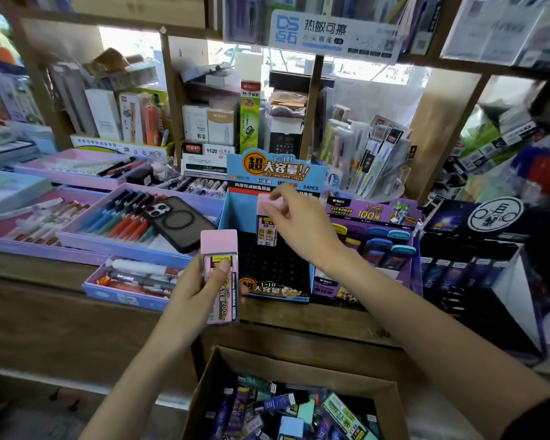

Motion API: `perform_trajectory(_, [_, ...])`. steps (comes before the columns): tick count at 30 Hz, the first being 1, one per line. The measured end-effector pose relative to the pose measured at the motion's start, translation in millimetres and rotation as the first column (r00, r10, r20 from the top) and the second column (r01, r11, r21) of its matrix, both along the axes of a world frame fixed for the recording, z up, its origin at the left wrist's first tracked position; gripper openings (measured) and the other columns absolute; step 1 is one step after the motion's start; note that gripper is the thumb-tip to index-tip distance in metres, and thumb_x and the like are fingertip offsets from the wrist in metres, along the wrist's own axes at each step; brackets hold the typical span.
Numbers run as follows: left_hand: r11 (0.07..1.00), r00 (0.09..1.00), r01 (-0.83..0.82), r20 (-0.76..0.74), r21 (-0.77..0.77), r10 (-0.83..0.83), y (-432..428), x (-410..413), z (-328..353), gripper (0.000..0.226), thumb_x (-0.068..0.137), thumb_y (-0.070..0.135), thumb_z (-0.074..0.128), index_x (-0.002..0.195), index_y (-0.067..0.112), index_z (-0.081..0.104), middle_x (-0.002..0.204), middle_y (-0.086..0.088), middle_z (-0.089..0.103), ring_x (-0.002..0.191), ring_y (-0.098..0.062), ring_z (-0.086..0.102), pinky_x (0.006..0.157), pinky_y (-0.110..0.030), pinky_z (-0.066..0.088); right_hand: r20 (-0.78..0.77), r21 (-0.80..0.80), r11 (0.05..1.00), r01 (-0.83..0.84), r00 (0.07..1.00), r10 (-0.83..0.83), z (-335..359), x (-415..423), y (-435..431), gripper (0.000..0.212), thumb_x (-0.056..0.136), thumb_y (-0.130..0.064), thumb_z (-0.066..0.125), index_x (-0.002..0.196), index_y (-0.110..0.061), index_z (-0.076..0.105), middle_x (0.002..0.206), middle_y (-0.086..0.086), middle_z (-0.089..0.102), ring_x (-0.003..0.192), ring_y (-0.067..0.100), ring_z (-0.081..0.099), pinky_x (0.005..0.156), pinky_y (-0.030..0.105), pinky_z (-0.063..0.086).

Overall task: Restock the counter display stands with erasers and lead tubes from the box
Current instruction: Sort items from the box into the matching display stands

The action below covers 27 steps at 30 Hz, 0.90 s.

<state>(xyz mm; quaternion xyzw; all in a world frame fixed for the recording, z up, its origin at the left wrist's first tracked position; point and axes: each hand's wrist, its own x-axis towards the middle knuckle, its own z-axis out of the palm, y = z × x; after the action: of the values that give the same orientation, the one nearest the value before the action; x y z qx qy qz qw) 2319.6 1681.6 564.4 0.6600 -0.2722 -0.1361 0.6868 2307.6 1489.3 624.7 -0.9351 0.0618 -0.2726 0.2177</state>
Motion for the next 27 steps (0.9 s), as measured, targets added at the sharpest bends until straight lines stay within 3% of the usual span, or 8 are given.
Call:
perform_trajectory(2, [0.999,0.999,0.035,0.019,-0.007,-0.035,-6,2,3,0.025,0.093,0.026,0.044,0.109,0.009,0.051,0.077,-0.010,0.072,0.066,-0.019,0.069,0.053,-0.025,0.054,-0.095,0.363,0.920,-0.148,0.976,0.194,10,-9,14,0.022,0.092,-0.033,0.056,0.097,-0.013,0.063,0.083,-0.001,0.067,0.077,0.013,0.063,0.069,0.028,0.051])
perform_trajectory(3, [0.999,0.998,0.053,0.029,-0.013,-0.053,-10,2,5,0.026,0.092,0.027,0.045,0.110,0.008,0.050,0.077,-0.012,0.072,0.065,-0.021,0.069,0.054,-0.026,0.054,-0.139,0.449,0.872,-0.195,0.949,0.284,13,-12,18,0.019,0.091,-0.031,0.058,0.095,-0.014,0.064,0.086,-0.001,0.068,0.079,0.011,0.063,0.068,0.024,0.051])
perform_trajectory(6, [0.997,0.993,0.071,0.093,-0.025,-0.068,-20,6,10,0.026,0.089,0.032,0.047,0.109,0.017,0.053,0.084,-0.008,0.072,0.072,-0.018,0.070,0.060,-0.023,0.055,-0.161,0.498,0.825,-0.267,0.907,0.390,19,-18,23,0.006,0.089,-0.016,0.061,0.094,-0.014,0.064,0.082,-0.005,0.064,0.074,0.005,0.060,0.063,0.019,0.050])
perform_trajectory(11, [0.988,0.968,-0.041,0.252,0.151,0.001,-24,27,1,0.039,0.070,0.049,0.063,0.104,0.032,0.053,0.097,0.021,0.066,0.094,0.003,0.060,0.079,-0.014,0.047,-0.079,0.454,0.871,-0.188,0.965,0.250,38,-13,1,0.004,0.088,-0.014,0.063,0.092,-0.012,0.064,0.082,-0.002,0.066,0.074,0.012,0.062,0.069,0.030,0.051])
perform_trajectory(13, [0.957,0.947,-0.059,0.319,0.283,-0.036,-23,34,-10,0.059,0.065,0.050,0.069,0.117,0.029,0.050,0.114,0.020,0.059,0.109,0.002,0.054,0.092,-0.018,0.042,-0.042,0.421,0.897,-0.131,0.986,0.163,42,-6,-10,0.008,0.089,-0.015,0.062,0.094,-0.011,0.064,0.085,0.000,0.067,0.073,0.012,0.062,0.069,0.029,0.052])
perform_trajectory(16, [0.865,0.857,-0.163,0.503,0.475,-0.115,-21,39,-29,0.070,0.074,0.040,0.074,0.134,0.019,0.044,0.129,0.004,0.053,0.120,-0.010,0.047,0.098,-0.024,0.039,-0.019,0.264,0.964,-0.027,0.999,0.034,39,6,-18,0.011,0.089,-0.019,0.061,0.097,-0.012,0.065,0.093,0.003,0.065,0.086,0.016,0.060,0.080,0.037,0.051])
perform_trajectory(21, [0.772,0.641,-0.299,0.717,0.562,-0.274,-19,39,-45,0.055,0.083,0.032,0.069,0.132,0.013,0.052,0.136,-0.004,0.051,0.124,-0.021,0.048,0.103,-0.031,0.036,-0.023,0.122,0.992,0.009,1.000,-0.006,20,18,-19,0.016,0.090,-0.019,0.059,0.102,-0.011,0.066,0.091,0.004,0.065,0.084,0.017,0.056,0.081,0.036,0.047])
perform_trajectory(27, [0.808,0.621,-0.335,0.758,0.485,-0.198,-22,37,-42,0.035,0.082,0.019,0.072,0.115,0.010,0.065,0.122,-0.006,0.063,0.109,-0.025,0.060,0.092,-0.037,0.048,-0.045,0.099,0.995,0.014,0.999,-0.010,4,22,-18,0.017,0.089,-0.021,0.061,0.102,-0.012,0.067,0.094,0.006,0.068,0.084,0.017,0.057,0.075,0.030,0.044])
